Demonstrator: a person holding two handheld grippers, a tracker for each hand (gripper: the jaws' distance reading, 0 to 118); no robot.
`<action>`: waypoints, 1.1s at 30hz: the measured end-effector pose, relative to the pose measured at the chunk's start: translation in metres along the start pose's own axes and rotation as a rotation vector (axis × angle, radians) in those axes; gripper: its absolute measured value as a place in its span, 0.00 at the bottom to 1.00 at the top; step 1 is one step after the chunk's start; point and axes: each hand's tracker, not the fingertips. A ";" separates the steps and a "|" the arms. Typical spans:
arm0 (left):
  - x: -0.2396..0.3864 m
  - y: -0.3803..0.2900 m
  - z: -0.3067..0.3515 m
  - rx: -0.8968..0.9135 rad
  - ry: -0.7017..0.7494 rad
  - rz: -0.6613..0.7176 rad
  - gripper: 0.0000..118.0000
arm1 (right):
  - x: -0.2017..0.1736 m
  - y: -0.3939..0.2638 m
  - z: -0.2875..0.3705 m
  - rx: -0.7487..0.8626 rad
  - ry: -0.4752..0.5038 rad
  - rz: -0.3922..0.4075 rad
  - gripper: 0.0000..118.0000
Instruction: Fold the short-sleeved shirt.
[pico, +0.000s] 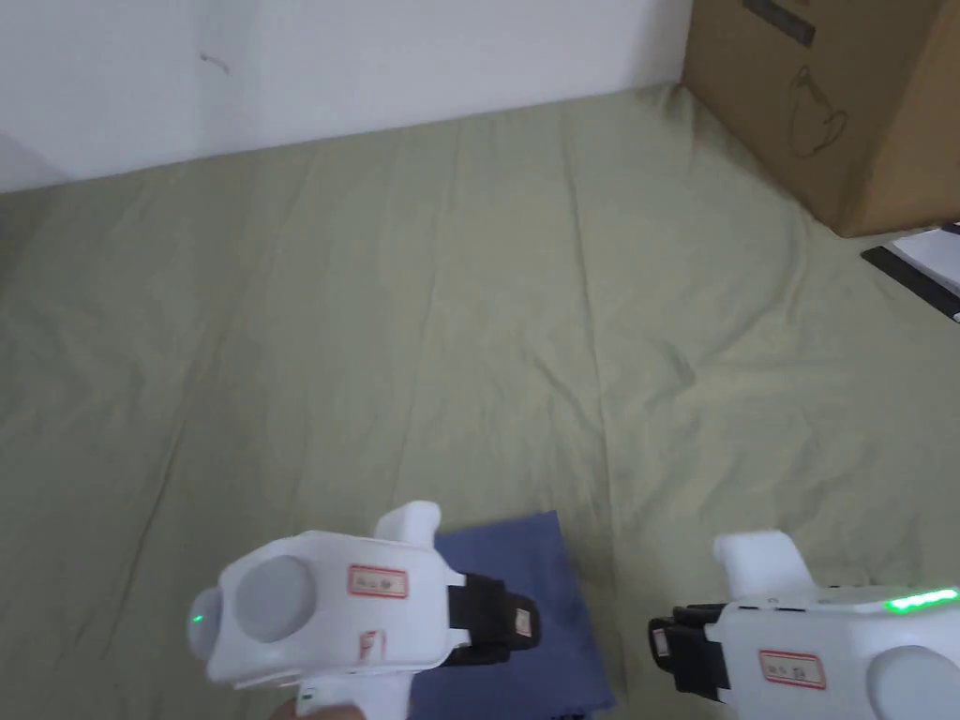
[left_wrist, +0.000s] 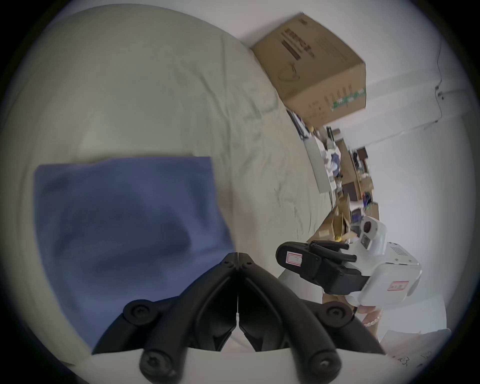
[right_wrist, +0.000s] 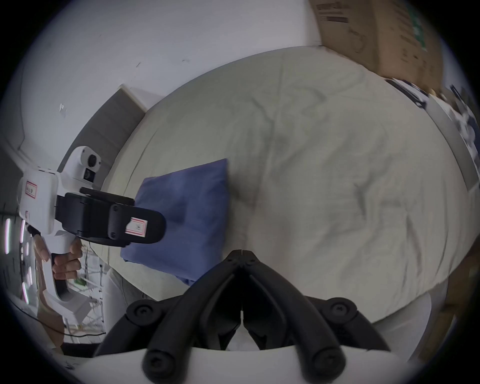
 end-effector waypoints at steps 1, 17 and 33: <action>-0.009 -0.001 0.009 0.017 0.008 0.013 0.00 | -0.007 0.004 -0.005 -0.005 0.001 0.022 0.00; -0.150 -0.040 0.092 0.161 0.093 0.252 0.96 | -0.089 0.020 -0.113 -0.026 -0.191 0.375 0.00; -0.154 0.021 -0.017 -0.042 -0.337 0.371 0.96 | -0.077 0.024 -0.105 -0.024 -0.138 0.277 0.00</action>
